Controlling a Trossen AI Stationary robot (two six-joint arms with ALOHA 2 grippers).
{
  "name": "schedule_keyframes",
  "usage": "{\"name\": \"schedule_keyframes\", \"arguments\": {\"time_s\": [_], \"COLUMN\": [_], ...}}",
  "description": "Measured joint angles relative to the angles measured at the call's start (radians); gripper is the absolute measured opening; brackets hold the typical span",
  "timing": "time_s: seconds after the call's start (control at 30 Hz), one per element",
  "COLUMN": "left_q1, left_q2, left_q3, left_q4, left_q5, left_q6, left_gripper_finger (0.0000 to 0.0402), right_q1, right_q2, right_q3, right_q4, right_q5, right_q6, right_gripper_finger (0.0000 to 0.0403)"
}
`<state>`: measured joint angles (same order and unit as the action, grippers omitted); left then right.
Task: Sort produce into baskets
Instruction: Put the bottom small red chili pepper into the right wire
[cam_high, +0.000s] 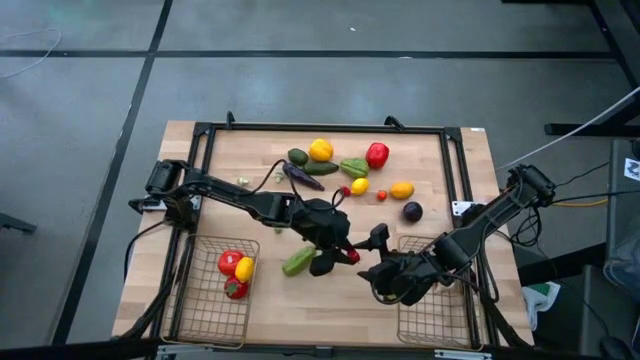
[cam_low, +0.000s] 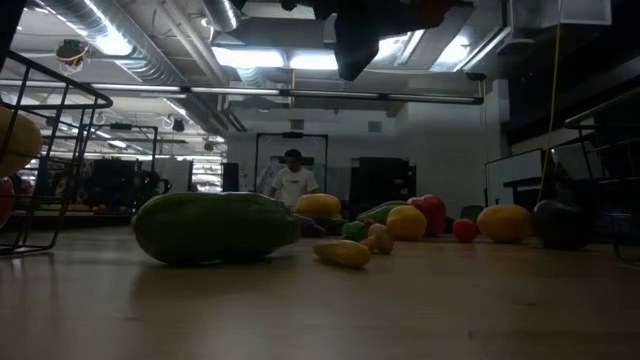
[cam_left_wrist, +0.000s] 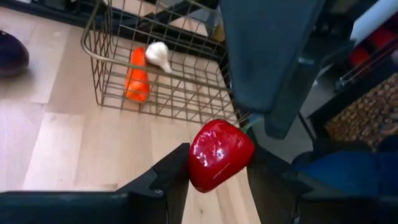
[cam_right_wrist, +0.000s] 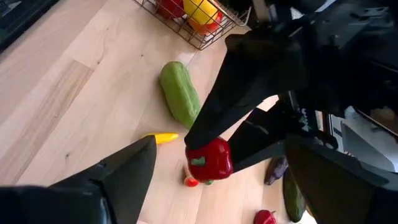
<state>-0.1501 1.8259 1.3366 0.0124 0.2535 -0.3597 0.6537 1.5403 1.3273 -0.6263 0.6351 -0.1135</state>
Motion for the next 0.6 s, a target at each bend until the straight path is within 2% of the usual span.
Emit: {"name": "schedule_keyframes", "arguments": {"time_s": [0.4, 0.6], "left_q1": [0.0, 0.0], "left_q2": [-0.001, -0.001], "left_q3": [0.013, 0.013], "left_q4": [0.112, 0.111], "left_q5": [0.035, 0.035], "left_q6": [-0.1, -0.111], "left_gripper_finger": [0.0145, 0.0145], "right_q1": [0.0, 0.0], "right_q2": [0.0, 0.0], "right_q3": [0.0, 0.0], "right_q4": [-0.003, -0.003], "right_q5": [0.0, 0.001], "right_q6": [-0.023, -0.027], "right_gripper_finger": [0.0349, 0.0306]}}
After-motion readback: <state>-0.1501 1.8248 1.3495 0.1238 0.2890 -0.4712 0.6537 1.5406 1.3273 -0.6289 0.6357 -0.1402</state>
